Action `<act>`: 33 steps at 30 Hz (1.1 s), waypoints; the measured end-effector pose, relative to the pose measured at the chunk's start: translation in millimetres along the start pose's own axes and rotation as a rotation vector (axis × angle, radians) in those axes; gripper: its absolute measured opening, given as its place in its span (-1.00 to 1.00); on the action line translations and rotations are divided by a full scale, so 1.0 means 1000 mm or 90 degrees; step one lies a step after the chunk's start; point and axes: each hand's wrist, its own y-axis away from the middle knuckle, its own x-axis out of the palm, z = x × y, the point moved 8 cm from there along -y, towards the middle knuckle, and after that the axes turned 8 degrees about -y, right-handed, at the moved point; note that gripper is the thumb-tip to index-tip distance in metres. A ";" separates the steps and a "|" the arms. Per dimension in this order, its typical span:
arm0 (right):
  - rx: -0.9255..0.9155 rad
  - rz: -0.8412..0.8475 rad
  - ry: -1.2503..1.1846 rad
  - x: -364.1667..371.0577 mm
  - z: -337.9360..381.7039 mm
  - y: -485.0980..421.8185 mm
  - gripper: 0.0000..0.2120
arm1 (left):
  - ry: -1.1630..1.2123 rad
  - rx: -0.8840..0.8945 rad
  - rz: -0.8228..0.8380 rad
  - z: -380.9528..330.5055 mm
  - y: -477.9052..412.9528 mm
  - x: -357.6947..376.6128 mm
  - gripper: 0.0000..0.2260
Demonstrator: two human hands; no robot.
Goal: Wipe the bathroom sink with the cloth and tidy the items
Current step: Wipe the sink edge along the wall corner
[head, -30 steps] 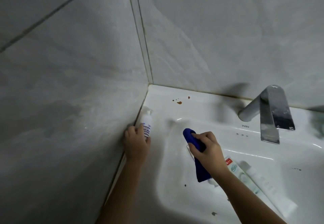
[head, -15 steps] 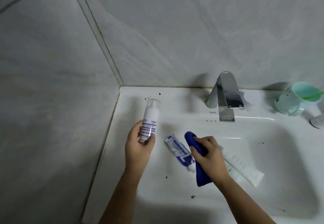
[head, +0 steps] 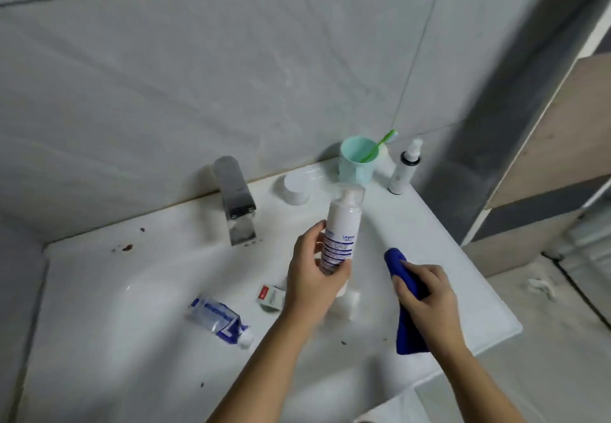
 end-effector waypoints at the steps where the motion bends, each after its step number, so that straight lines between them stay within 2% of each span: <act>1: 0.010 -0.027 0.006 -0.019 -0.007 -0.007 -0.76 | 0.003 0.000 0.018 -0.004 -0.007 0.022 -0.47; 7: 0.037 -0.126 0.062 -0.107 -0.044 -0.042 -0.75 | 0.024 -0.042 0.111 -0.015 -0.041 0.141 -0.56; 14: 0.059 -0.165 0.063 -0.153 -0.072 -0.065 -0.76 | -0.030 -0.002 0.094 -0.015 -0.065 0.217 -0.59; 22: 0.056 -0.154 0.048 -0.159 -0.087 -0.068 -0.74 | -0.014 -0.011 0.073 0.003 -0.055 0.236 -0.54; 29: 0.046 -0.134 0.044 -0.151 -0.079 -0.056 -0.74 | -0.068 0.043 0.072 -0.001 -0.049 0.232 -0.57; 33: 0.001 -0.147 0.026 -0.152 -0.049 -0.048 -0.75 | -0.108 0.059 0.077 -0.001 -0.040 0.212 -0.43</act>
